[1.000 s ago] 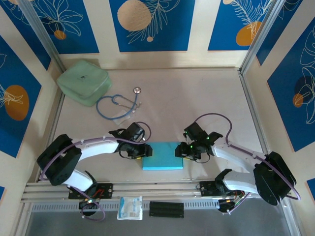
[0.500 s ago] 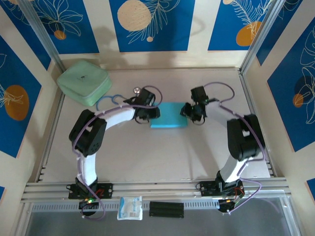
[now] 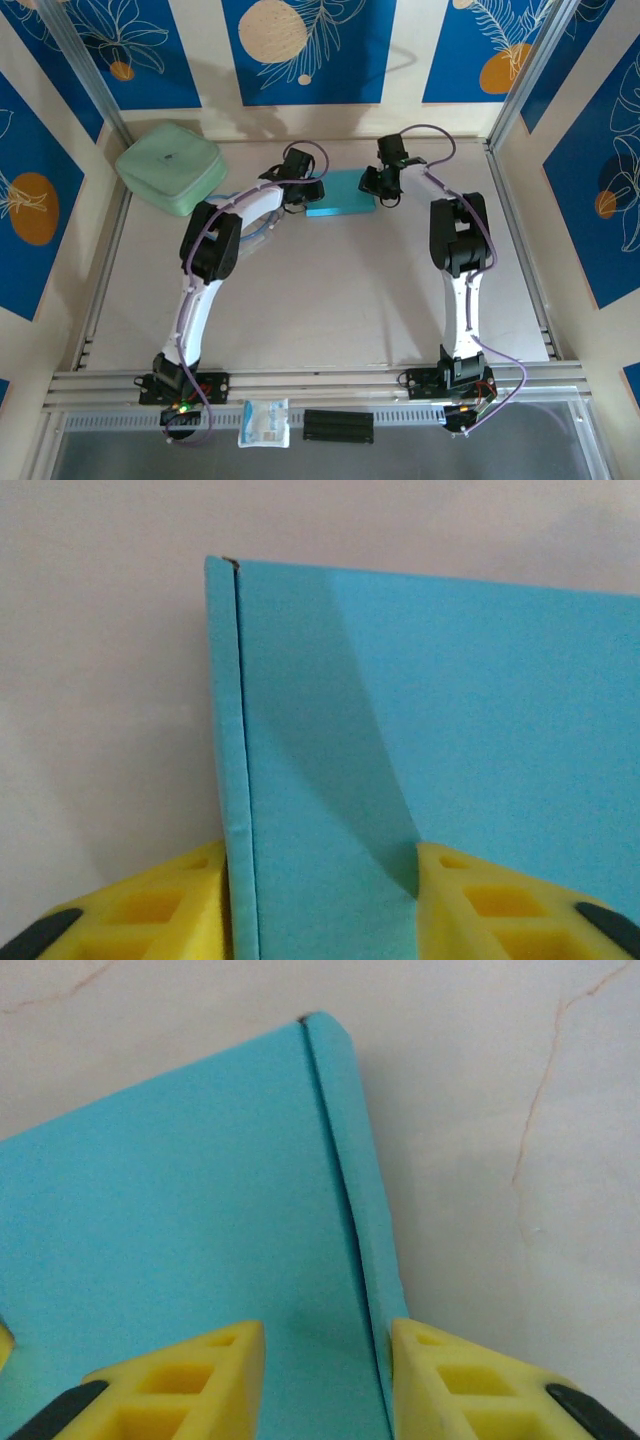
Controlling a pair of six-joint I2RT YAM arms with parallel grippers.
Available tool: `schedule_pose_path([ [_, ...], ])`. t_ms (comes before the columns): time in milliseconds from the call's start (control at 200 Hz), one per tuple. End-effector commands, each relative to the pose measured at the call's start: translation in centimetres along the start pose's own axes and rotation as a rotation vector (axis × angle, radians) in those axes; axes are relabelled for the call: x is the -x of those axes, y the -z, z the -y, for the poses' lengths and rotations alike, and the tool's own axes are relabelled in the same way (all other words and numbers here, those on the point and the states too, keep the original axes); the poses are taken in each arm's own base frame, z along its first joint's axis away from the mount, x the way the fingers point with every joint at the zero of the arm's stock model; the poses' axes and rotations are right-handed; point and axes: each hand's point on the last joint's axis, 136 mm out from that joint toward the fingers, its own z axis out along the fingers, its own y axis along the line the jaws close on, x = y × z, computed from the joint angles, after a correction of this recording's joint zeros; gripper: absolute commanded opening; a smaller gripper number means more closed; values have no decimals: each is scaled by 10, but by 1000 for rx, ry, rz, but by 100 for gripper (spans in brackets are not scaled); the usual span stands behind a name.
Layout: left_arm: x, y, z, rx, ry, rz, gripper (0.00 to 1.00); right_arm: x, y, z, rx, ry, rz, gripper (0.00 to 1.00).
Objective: Fold the paper box
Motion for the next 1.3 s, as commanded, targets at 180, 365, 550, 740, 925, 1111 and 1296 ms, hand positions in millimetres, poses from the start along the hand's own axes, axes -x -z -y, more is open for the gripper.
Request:
schedule_pose_path([
  [180, 0, 9, 23, -34, -104, -3, 69, -4, 24, -55, 146, 77, -40, 50],
  [365, 21, 40, 29, -25, -144, 64, 84, 10, 52, -60, 135, 123, 5, 76],
  [550, 39, 79, 37, -28, -182, 130, 90, 21, 97, -76, 190, 175, 79, 90],
  [740, 49, 132, 44, -55, -179, 194, 91, 24, 149, -80, 202, 220, 170, 92],
  [925, 45, 157, 41, -73, -163, 229, 90, 7, 155, -61, 209, 193, 164, 92],
  [1111, 25, 188, 36, -126, -179, 252, 90, -19, 167, -41, 162, 200, 164, 92],
  [1296, 1, 253, 21, -159, -261, 363, 92, -56, 203, -17, 130, 224, 243, 94],
])
